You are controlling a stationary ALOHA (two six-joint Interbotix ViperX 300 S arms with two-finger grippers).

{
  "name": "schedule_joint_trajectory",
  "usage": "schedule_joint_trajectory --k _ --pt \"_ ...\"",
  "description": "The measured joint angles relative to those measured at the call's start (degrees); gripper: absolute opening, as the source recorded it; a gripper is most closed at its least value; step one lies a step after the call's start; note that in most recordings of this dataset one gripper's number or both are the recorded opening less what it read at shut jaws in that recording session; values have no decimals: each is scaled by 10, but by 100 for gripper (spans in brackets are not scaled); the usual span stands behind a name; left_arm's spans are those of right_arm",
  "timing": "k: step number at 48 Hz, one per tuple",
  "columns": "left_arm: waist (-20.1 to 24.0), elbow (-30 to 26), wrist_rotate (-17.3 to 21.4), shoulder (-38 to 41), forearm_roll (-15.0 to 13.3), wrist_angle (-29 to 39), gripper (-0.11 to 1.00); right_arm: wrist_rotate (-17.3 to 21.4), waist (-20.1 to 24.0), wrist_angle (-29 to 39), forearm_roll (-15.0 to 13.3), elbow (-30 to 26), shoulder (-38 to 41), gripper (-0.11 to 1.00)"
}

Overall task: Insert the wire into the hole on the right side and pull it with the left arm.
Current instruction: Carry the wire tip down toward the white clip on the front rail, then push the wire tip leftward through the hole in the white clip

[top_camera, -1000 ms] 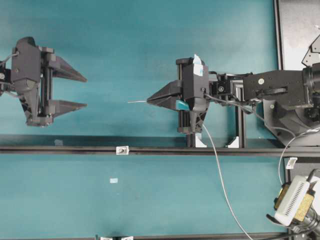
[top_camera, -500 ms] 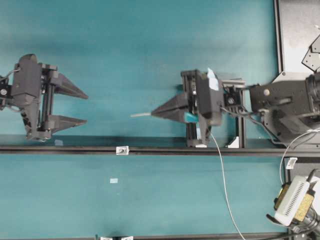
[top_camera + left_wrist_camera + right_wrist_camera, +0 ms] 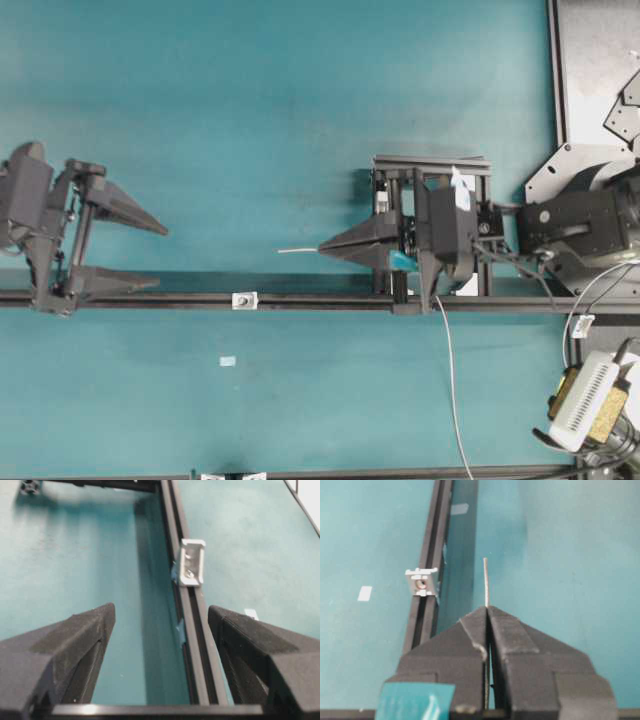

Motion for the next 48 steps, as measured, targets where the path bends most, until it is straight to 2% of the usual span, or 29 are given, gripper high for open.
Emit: schedule_joint_trajectory --k 6,14,26,35,48 --pt "-4 -12 1 33 1 -15 91 -44 37 -25 61 -4 17 3" --pt "-4 -23 4 70 0 -55 91 -89 85 -56 120 -19 44 3" --pt "-15 -42 4 116 0 -92 91 -109 135 -100 194 -44 107 3" --pt "-28 -70 4 143 0 -95 91 -110 160 -130 220 -55 150 2" --pt "-40 -101 4 174 0 -96 91 -112 178 -184 224 -58 185 3"
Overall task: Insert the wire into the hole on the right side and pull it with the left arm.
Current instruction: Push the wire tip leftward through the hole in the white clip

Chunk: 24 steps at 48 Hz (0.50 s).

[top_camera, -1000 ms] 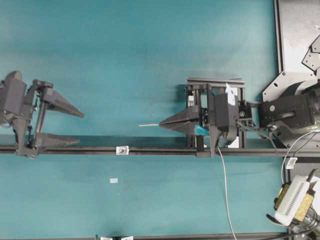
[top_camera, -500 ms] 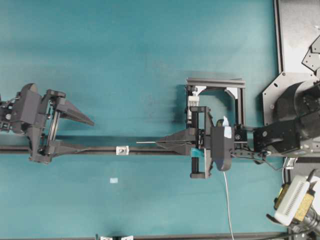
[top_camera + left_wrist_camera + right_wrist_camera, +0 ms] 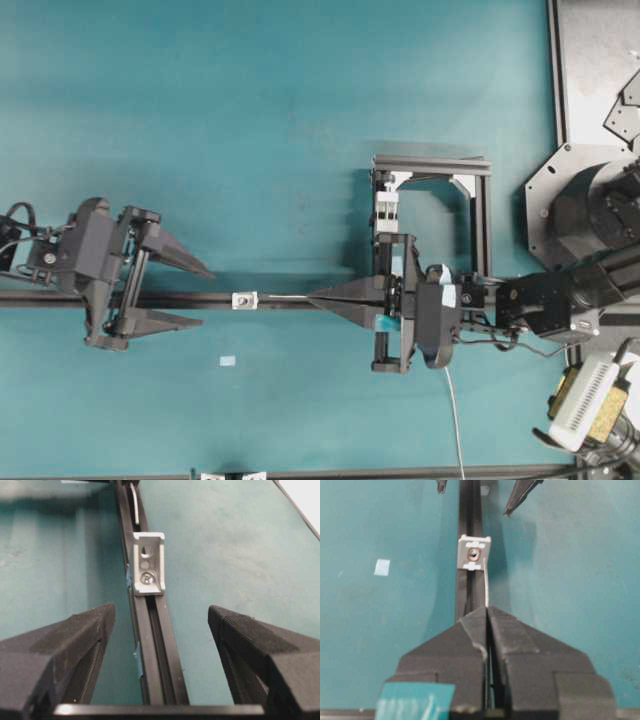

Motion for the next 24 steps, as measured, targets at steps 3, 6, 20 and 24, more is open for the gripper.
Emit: schedule_joint_trajectory --k 3,6,20,24 --pt "-1 -7 0 5 -3 1 91 0 5 -11 0 0 9 2" --pt "-1 -12 0 9 -3 0 91 0 9 -22 0 -2 18 3" --pt "-1 -33 -1 24 -3 0 91 0 14 -51 18 -6 43 3" --pt "-2 -35 0 23 -4 1 91 -1 15 -53 19 -7 44 3"
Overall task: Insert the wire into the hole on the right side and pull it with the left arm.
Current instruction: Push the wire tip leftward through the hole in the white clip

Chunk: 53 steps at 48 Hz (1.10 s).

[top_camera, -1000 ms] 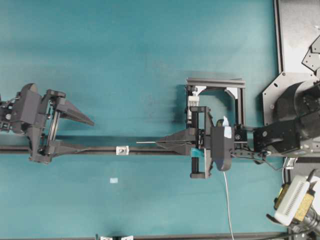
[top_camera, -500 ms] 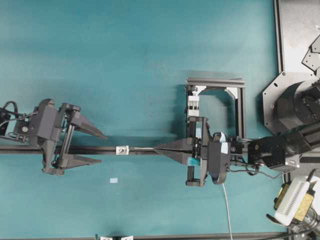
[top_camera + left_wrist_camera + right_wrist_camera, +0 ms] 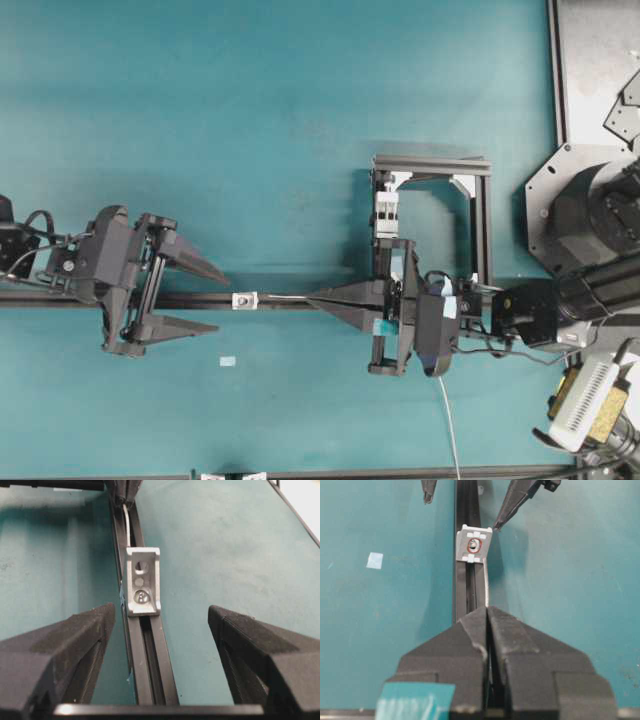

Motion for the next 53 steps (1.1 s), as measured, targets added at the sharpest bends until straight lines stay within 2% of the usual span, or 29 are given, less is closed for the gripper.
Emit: schedule_joint_trajectory --k 53 --pt "0 0 -1 1 1 -1 91 -1 4 -12 0 -11 13 2"
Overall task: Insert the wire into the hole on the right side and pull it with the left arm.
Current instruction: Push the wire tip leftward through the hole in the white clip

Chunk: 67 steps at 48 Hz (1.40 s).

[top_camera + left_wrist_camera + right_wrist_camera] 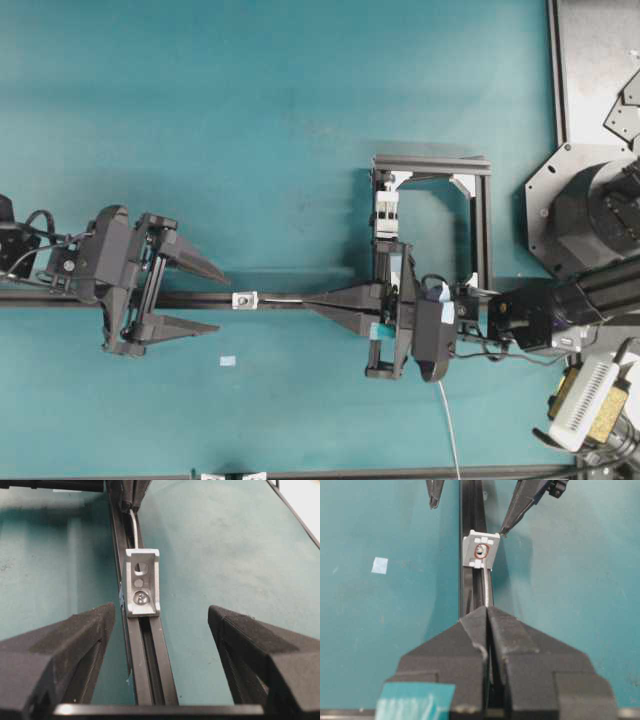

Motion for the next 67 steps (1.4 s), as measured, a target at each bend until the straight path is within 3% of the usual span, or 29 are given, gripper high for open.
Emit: schedule_joint_trajectory --k 38,67 --pt "0 0 -1 0 0 0 91 -2 -10 -3 0 -12 12 3" --pt "0 0 -1 0 0 0 91 -29 -11 1 0 -30 18 3"
